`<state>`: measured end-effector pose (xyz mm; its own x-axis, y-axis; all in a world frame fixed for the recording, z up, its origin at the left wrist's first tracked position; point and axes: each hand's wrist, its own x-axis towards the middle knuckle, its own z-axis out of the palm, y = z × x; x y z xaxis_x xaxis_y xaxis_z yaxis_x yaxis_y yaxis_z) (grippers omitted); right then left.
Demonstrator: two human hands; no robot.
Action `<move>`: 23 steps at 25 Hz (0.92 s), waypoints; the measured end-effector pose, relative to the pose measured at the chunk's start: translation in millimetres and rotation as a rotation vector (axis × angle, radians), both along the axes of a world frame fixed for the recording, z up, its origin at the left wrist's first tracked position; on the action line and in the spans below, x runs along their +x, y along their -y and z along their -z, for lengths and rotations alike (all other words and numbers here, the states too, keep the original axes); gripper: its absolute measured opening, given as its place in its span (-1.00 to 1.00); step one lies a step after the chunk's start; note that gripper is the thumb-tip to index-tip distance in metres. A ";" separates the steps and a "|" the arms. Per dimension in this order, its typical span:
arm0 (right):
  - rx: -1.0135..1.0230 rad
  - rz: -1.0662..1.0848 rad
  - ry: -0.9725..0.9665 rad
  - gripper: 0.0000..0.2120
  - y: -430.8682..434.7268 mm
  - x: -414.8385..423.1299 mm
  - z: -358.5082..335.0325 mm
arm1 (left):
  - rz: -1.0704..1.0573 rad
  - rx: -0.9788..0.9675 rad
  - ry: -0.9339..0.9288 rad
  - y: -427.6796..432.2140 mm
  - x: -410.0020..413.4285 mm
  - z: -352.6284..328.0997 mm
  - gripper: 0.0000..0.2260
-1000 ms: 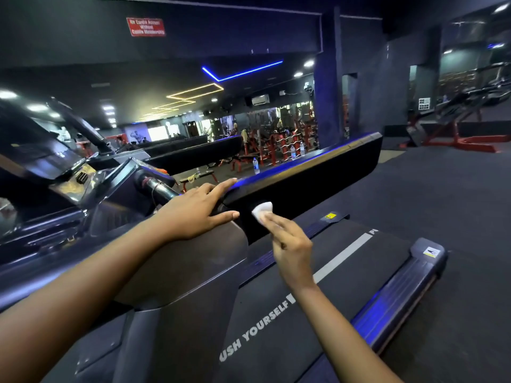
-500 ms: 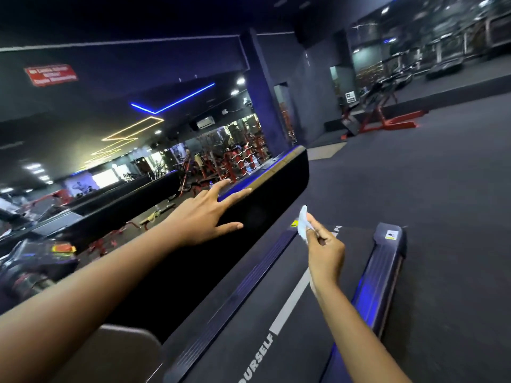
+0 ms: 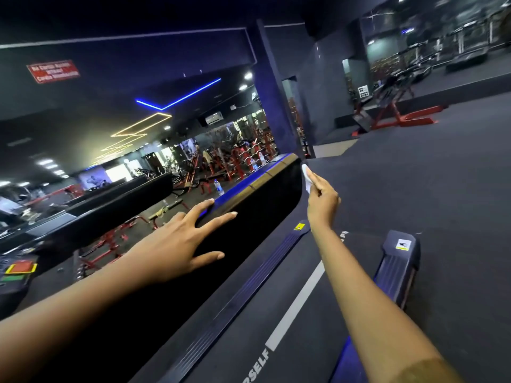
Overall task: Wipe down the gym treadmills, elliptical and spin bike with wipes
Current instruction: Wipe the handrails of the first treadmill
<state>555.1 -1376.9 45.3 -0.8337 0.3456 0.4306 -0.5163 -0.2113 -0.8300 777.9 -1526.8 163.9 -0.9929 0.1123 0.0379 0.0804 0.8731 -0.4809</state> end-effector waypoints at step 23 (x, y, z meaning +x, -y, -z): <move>-0.331 -0.197 0.280 -0.65 65.1 150.8 39.8 | -0.034 0.020 -0.003 -1.6 -1.2 -2.2 -0.42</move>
